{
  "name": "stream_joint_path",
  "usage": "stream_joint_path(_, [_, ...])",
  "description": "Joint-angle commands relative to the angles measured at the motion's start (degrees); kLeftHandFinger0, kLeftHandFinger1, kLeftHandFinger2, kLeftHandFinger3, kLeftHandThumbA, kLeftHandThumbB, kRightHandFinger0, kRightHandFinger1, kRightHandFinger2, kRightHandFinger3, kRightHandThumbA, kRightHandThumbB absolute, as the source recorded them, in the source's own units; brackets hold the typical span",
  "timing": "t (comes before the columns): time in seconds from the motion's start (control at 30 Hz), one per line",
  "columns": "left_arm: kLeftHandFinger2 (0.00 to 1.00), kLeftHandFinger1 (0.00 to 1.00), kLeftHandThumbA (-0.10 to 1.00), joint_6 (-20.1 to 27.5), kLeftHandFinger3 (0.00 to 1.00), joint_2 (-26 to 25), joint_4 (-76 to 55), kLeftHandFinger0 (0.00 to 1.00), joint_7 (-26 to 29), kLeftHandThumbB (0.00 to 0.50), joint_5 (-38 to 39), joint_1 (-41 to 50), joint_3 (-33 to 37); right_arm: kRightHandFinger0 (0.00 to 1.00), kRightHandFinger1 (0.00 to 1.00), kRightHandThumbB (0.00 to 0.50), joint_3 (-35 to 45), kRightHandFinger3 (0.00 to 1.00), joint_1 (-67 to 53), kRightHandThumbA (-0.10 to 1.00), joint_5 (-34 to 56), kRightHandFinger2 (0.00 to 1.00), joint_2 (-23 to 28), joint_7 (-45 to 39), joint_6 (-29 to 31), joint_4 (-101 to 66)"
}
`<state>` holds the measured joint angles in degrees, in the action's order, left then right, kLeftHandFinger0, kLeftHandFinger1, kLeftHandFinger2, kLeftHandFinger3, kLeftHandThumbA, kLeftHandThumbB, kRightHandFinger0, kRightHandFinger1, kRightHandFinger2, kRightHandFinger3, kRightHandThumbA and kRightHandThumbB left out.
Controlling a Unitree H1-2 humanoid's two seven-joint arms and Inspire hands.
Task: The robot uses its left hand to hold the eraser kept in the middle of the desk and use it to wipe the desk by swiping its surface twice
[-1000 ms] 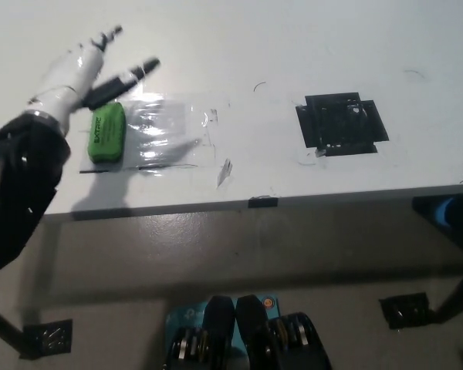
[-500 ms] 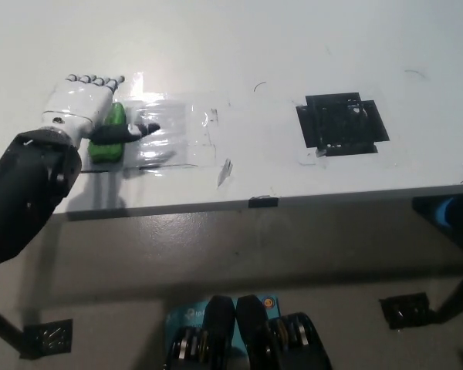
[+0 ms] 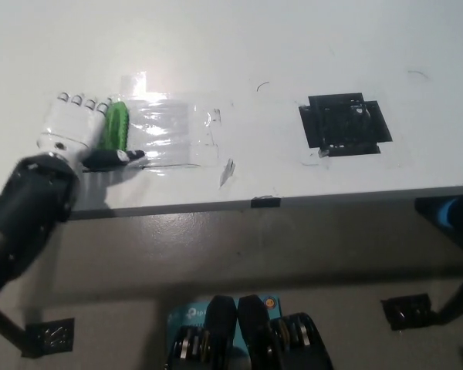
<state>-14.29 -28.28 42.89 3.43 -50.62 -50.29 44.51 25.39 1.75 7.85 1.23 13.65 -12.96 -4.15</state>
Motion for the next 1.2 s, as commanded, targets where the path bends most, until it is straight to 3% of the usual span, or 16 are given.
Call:
stream_joint_path(0.0, [1.00, 1.00, 1.00, 2.5, 1.00, 3.5, -0.3, 1.00, 7.8, 0.367, 4.0, 3.0, -7.1, 1.00, 1.00, 0.054, 0.0, 1.00, 0.9, 1.00, 0.9, 1.00, 1.3, -0.1, 0.1, -2.4])
stream_joint_path(0.2, [1.00, 1.00, 1.00, 2.6, 1.00, 6.2, -1.9, 1.00, 8.3, 0.384, 0.4, 5.2, -8.6, 1.00, 1.00, 0.019, -0.2, 1.00, 1.0, 1.00, 0.4, 1.00, 1.1, 0.4, -0.2, -3.1])
stream_joint_path(0.3, [1.00, 1.00, 1.00, 4.4, 1.00, 6.2, -0.9, 1.00, 10.3, 0.351, 0.9, 3.5, -10.1, 1.00, 1.00, 0.024, -0.4, 1.00, 1.6, 1.00, -0.2, 1.00, 1.4, 0.6, 0.2, -2.5])
stream_joint_path(0.33, [1.00, 1.00, 1.00, 3.2, 1.00, 5.9, -2.5, 1.00, 8.4, 0.302, 0.8, 2.5, -10.7, 1.00, 1.00, 0.012, -0.3, 1.00, 1.8, 1.00, 0.2, 1.00, 1.4, 0.5, 0.4, -2.4])
stream_joint_path(0.47, [1.00, 1.00, 1.00, 4.0, 1.00, 6.1, -2.2, 1.00, 9.3, 0.306, 0.5, 2.9, -11.9, 1.00, 1.00, 0.025, -0.6, 1.00, 1.7, 1.00, -0.6, 1.00, 1.2, 0.8, 1.5, -2.0])
stream_joint_path(0.5, [1.00, 1.00, 1.00, 3.7, 1.00, 6.0, -2.8, 1.00, 9.6, 0.327, 0.4, 4.5, -12.1, 1.00, 1.00, 0.038, -0.5, 1.00, 1.6, 1.00, -0.1, 1.00, 1.1, 0.7, 1.6, -2.1])
stream_joint_path(0.57, [1.00, 1.00, 1.00, 2.9, 1.00, 5.8, -3.5, 1.00, 8.0, 0.312, 0.2, 5.8, -11.9, 1.00, 1.00, 0.024, -0.3, 1.00, 1.7, 1.00, 0.0, 1.00, 0.9, 1.0, 1.2, -2.5])
stream_joint_path(0.67, [1.00, 1.00, 1.00, 2.3, 1.00, 6.0, -1.7, 1.00, 8.6, 0.365, -0.5, 6.3, -11.5, 1.00, 1.00, 0.002, -0.5, 1.00, 2.3, 1.00, -0.8, 1.00, 1.2, 1.5, 0.7, -2.4])
stream_joint_path(0.77, [1.00, 1.00, 1.00, -0.6, 1.00, 5.4, 0.1, 1.00, 3.4, 0.449, -5.1, 7.6, -6.7, 1.00, 1.00, 0.008, -0.5, 1.00, 2.3, 1.00, -0.2, 1.00, 1.3, 1.2, 0.8, -2.6])
stream_joint_path(0.97, [1.00, 1.00, 1.00, -3.3, 1.00, 5.3, 3.7, 1.00, -2.9, 0.455, -9.9, 7.6, 0.1, 1.00, 1.00, 0.002, -0.4, 1.00, 2.8, 1.00, -0.5, 1.00, 1.8, 1.4, 0.7, -2.4])
stream_joint_path(1.17, [1.00, 1.00, 1.00, -4.0, 1.00, 6.7, 5.4, 1.00, -4.0, 0.485, -7.5, 9.1, 0.2, 1.00, 1.00, 0.025, -0.4, 1.00, 2.9, 1.00, 0.0, 1.00, 1.6, 1.4, 0.4, -2.9])
